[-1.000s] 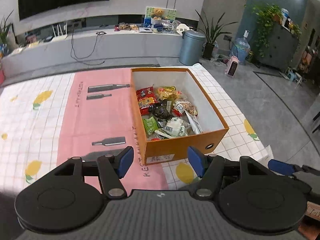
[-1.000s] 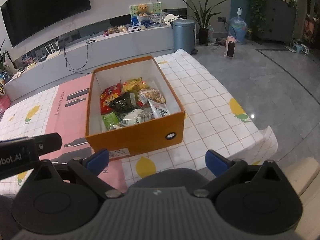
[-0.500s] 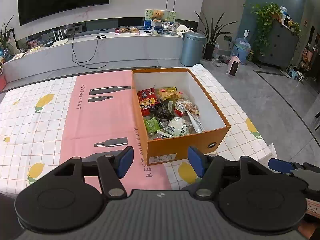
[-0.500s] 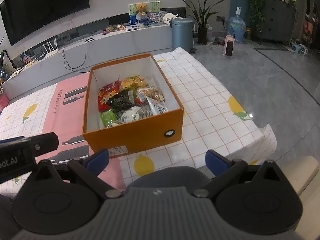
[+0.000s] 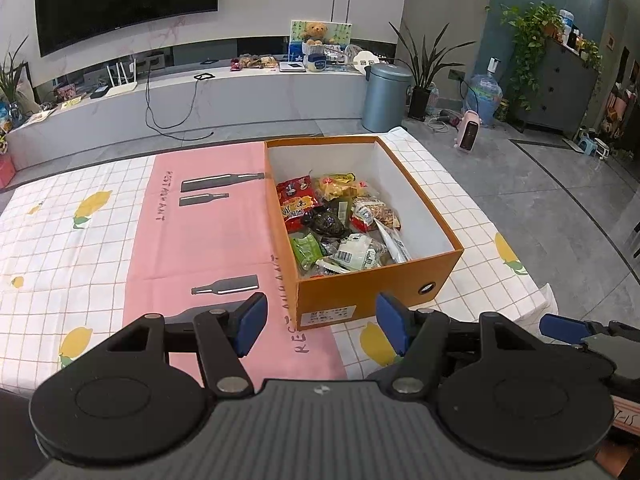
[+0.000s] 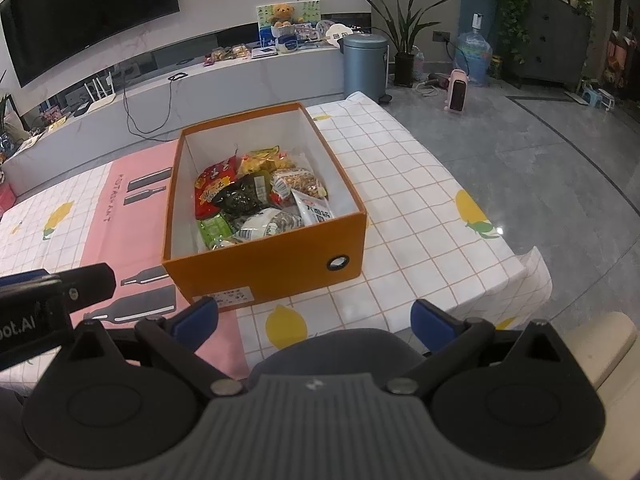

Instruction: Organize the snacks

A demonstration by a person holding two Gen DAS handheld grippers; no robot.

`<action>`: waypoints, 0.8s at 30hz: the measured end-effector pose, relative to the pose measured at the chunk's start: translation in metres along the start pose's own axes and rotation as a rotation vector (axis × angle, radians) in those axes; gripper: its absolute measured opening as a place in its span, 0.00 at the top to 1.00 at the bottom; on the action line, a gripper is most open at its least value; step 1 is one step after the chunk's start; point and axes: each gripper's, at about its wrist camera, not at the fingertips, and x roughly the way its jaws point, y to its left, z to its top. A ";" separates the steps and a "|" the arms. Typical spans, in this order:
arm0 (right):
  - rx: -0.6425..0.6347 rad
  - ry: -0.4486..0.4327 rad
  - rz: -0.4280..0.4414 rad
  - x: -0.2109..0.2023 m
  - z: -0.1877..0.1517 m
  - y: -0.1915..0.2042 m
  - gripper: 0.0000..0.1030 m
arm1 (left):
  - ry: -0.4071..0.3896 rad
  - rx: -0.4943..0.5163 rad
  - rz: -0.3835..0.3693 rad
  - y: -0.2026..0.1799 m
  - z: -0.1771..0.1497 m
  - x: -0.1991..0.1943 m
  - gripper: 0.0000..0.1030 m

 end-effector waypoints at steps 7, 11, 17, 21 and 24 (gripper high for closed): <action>0.001 -0.007 0.012 -0.004 -0.001 -0.001 0.03 | -0.008 0.000 0.004 -0.001 -0.001 -0.004 0.29; 0.002 -0.016 0.015 -0.007 -0.002 -0.002 0.03 | -0.015 -0.002 0.001 -0.003 -0.003 -0.008 0.29; -0.006 -0.026 0.016 -0.010 -0.003 -0.001 0.03 | -0.026 0.003 -0.003 -0.005 -0.003 -0.012 0.29; -0.011 -0.026 0.017 -0.010 -0.003 -0.001 0.03 | -0.023 0.001 -0.005 -0.006 -0.003 -0.012 0.29; -0.012 -0.022 0.021 -0.009 -0.003 -0.001 0.03 | -0.018 0.001 -0.005 -0.006 -0.004 -0.011 0.29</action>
